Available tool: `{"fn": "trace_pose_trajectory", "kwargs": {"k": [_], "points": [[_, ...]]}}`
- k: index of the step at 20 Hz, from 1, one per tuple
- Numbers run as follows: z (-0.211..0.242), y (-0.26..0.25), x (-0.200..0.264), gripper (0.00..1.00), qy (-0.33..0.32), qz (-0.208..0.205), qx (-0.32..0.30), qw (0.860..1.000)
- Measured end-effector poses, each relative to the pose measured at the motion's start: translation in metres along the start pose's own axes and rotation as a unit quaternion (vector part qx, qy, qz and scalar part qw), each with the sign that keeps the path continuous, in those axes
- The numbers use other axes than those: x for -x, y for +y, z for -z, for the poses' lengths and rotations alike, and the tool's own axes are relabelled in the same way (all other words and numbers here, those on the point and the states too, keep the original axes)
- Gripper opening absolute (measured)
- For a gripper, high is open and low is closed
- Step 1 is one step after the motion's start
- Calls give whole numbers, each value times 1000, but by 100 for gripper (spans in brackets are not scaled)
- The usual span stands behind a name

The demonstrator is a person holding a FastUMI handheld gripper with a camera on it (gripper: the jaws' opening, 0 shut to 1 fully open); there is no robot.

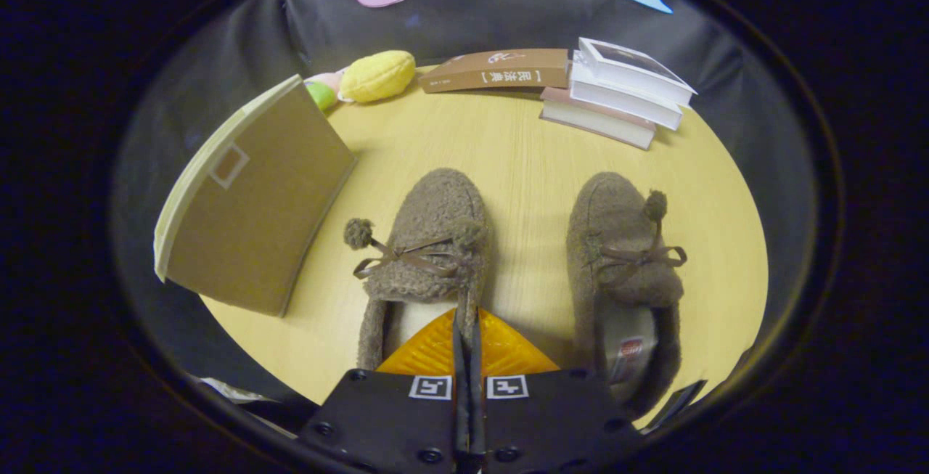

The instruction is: Open the storage box then place both shoes into the box .Put the left shoe in first, then the right shoe, with the right side of both shoes facing outward in a uniform manner.

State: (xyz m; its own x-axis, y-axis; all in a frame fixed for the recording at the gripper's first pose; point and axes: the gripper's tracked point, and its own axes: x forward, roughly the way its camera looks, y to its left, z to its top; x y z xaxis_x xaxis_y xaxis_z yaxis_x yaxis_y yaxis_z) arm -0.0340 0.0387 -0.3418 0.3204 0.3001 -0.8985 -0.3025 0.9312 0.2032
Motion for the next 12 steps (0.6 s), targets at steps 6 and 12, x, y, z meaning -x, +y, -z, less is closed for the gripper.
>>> {"fn": "trace_pose_trajectory", "kwargs": {"k": [6, 12], "points": [[-6, 14, 18, 4, -8, -1, -46, 999], [-29, 32, 46, 4, -29, -11, -94, 995]]}}
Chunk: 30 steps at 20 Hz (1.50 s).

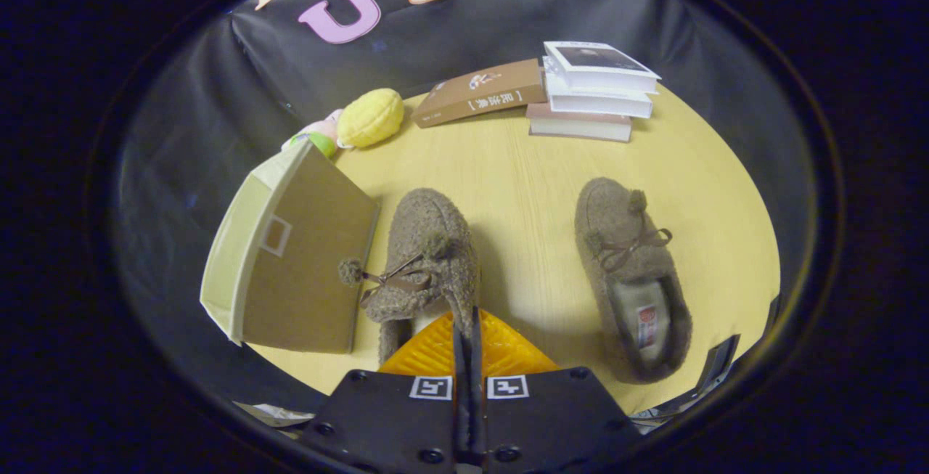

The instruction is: Open the storage box then place both shoes into the box .Put the left shoe in first, then the right shoe, with the right side of both shoes facing outward in a uniform manner.

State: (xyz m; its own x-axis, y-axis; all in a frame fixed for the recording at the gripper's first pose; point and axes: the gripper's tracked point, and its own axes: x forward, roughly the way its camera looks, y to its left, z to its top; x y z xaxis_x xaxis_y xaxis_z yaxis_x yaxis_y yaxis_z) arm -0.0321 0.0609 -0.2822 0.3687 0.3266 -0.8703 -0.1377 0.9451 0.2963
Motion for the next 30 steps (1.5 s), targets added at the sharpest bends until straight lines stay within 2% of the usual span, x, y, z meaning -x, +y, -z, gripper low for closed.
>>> {"fn": "trace_pose_trajectory", "kwargs": {"k": [7, 16, 25, 30], "points": [[-39, 46, 32, 4, -29, -28, -22, 999], [-80, 131, 59, 4, -54, -87, -9, 995], [-85, 218, 38, 4, -45, -115, -10, 992], [-73, 250, 12, 4, -31, -109, -5, 994]]}}
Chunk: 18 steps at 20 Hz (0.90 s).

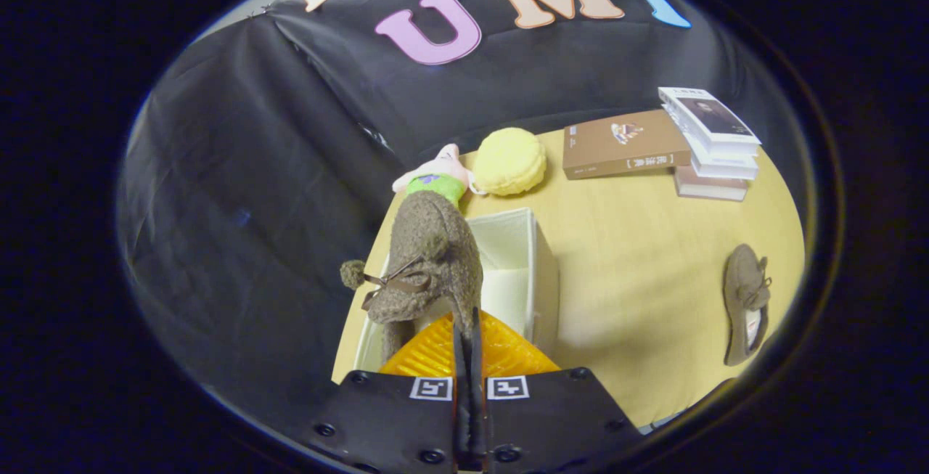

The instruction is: Open the storage box then place both shoes into the box .Put the left shoe in first, then the right shoe, with the right side of both shoes facing outward in a uniform manner.

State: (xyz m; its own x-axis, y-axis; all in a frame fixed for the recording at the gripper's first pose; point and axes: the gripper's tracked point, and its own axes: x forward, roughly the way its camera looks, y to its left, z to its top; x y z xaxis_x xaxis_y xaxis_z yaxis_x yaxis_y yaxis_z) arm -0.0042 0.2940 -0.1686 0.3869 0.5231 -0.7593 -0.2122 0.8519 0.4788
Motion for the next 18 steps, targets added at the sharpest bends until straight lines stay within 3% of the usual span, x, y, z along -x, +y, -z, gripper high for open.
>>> {"fn": "trace_pose_trajectory", "kwargs": {"k": [18], "points": [[64, 22, -105, 4, 70, 91, -20, 993]]}}
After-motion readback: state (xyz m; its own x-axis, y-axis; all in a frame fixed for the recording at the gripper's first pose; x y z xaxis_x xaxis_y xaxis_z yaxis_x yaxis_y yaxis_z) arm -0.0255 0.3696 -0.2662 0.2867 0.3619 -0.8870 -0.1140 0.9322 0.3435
